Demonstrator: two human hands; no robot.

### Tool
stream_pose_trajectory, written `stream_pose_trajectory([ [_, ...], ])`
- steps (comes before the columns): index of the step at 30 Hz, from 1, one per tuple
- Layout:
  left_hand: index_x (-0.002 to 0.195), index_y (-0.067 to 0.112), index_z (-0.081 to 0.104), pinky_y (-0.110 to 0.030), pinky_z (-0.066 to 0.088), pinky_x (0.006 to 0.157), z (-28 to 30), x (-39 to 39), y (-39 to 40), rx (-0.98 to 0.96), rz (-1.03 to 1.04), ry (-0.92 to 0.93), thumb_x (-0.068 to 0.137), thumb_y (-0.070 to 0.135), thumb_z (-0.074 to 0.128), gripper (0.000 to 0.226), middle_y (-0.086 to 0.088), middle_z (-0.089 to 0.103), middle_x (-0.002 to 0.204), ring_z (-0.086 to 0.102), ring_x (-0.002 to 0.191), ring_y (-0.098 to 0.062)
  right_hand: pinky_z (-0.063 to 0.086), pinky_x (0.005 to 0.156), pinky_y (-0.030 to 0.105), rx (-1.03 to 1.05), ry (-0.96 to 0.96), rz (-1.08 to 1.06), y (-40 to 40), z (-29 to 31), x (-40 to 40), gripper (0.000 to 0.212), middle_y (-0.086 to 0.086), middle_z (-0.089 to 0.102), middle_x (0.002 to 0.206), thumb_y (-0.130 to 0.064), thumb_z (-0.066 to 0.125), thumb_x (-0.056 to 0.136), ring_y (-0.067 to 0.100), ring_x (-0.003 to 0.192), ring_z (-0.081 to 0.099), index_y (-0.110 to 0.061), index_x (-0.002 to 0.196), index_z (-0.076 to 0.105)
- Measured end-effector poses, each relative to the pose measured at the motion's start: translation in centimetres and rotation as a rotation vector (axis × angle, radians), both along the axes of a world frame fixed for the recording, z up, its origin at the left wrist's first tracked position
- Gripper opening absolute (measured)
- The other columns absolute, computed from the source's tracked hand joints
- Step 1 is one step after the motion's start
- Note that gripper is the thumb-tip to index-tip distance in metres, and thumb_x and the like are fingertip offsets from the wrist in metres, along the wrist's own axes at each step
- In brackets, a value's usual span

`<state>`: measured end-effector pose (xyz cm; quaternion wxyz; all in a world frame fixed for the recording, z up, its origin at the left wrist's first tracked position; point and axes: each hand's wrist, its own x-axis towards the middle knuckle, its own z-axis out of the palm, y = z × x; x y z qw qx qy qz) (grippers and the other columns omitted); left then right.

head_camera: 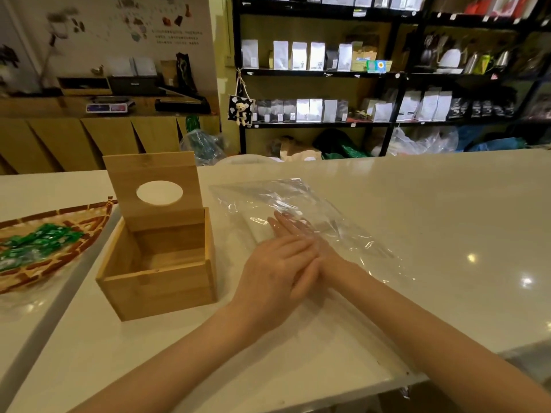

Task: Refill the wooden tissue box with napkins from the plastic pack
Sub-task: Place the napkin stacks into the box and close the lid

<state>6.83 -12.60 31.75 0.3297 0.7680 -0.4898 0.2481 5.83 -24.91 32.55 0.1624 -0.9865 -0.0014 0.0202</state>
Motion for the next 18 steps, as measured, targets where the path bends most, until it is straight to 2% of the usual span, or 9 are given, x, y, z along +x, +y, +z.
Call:
stream_pose_trajectory([
  [1,0.108,0.012,0.069,-0.023,0.036,0.099,0.2,0.1,0.0,-0.021,-0.003,0.108,0.086,0.034,0.044,0.041,-0.002,0.066,0.119,0.056,0.114,-0.009,0.012,0.115,0.025,-0.041,-0.021,-0.008,0.1,-0.3,0.9,0.072,0.010,0.008,0.158,-0.042,0.002,0.086,0.008,0.141,0.020,-0.004,0.146,0.011],
  [2,0.119,0.011,0.061,-0.019,0.026,0.107,0.5,0.2,0.0,-0.029,-0.004,0.248,0.088,0.038,0.037,0.048,-0.002,0.057,0.131,0.043,0.123,-0.004,0.001,0.118,0.032,-0.101,-0.017,0.000,0.3,-0.6,1.6,0.083,0.005,-0.003,0.159,-0.050,-0.006,0.074,0.012,0.145,0.005,-0.010,0.147,0.002],
  [3,0.129,0.009,0.051,-0.019,0.016,0.111,0.6,0.6,-0.1,-0.037,0.006,0.401,0.091,0.038,0.031,0.052,-0.004,0.044,0.142,0.030,0.129,-0.003,-0.005,0.118,0.035,-0.189,-0.012,0.044,0.3,-1.0,2.1,0.086,0.002,-0.008,0.158,-0.054,-0.004,0.071,0.015,0.146,-0.004,-0.014,0.148,-0.002],
  [5,0.141,0.007,0.032,-0.025,0.004,0.116,0.4,2.4,-0.7,-0.066,0.113,0.698,0.098,0.032,0.024,0.050,-0.007,0.020,0.155,0.012,0.141,-0.008,-0.006,0.117,0.037,-0.212,-0.019,0.071,0.2,-1.3,2.5,0.089,0.002,-0.004,0.158,-0.058,0.005,0.071,0.017,0.146,-0.004,-0.014,0.148,0.001],
  [6,0.143,0.008,0.025,-0.029,0.000,0.118,0.3,3.5,-1.0,-0.037,0.199,0.779,0.099,0.031,0.020,0.050,-0.007,0.011,0.157,0.005,0.144,-0.013,-0.005,0.117,0.038,-0.173,-0.047,0.079,0.2,-1.5,2.5,0.087,0.003,0.000,0.159,-0.059,0.007,0.072,0.018,0.146,-0.001,-0.015,0.148,0.004],
  [10,0.146,0.013,0.018,-0.043,-0.003,0.117,0.0,7.1,-2.5,0.310,0.446,0.693,0.098,0.030,0.010,0.051,-0.012,0.006,0.158,-0.003,0.145,-0.023,0.000,0.118,0.044,-0.135,-0.135,0.093,-0.3,-2.8,3.1,0.085,0.004,0.017,0.157,-0.057,0.003,0.071,0.019,0.146,0.009,-0.020,0.147,0.016],
  [12,0.146,0.017,0.016,-0.046,-0.005,0.116,0.6,8.1,-3.6,0.361,0.446,0.713,0.097,0.036,0.007,0.053,-0.011,0.006,0.158,-0.003,0.145,-0.025,-0.002,0.118,0.043,-0.156,-0.137,0.103,-0.3,-3.0,2.9,0.085,0.002,0.019,0.157,-0.056,0.002,0.071,0.018,0.146,0.008,-0.021,0.147,0.019],
  [15,0.146,0.015,0.015,-0.046,-0.008,0.116,1.7,9.3,-5.0,0.363,0.453,0.855,0.092,0.052,0.000,0.068,-0.010,0.009,0.158,-0.001,0.146,-0.024,-0.002,0.118,0.042,-0.156,-0.140,0.096,-0.3,-2.7,2.0,0.087,0.003,0.021,0.156,-0.054,0.001,0.069,0.019,0.145,0.010,-0.018,0.145,0.022],
  [18,0.143,0.009,0.026,-0.047,-0.005,0.116,1.7,10.5,-5.7,0.454,0.544,0.952,0.087,0.062,-0.004,0.083,-0.016,0.022,0.154,0.011,0.144,-0.030,0.003,0.118,0.048,-0.167,-0.098,0.133,-0.4,-2.9,0.9,0.086,0.005,0.012,0.158,-0.056,0.001,0.072,0.020,0.146,0.006,-0.016,0.148,0.012],
])
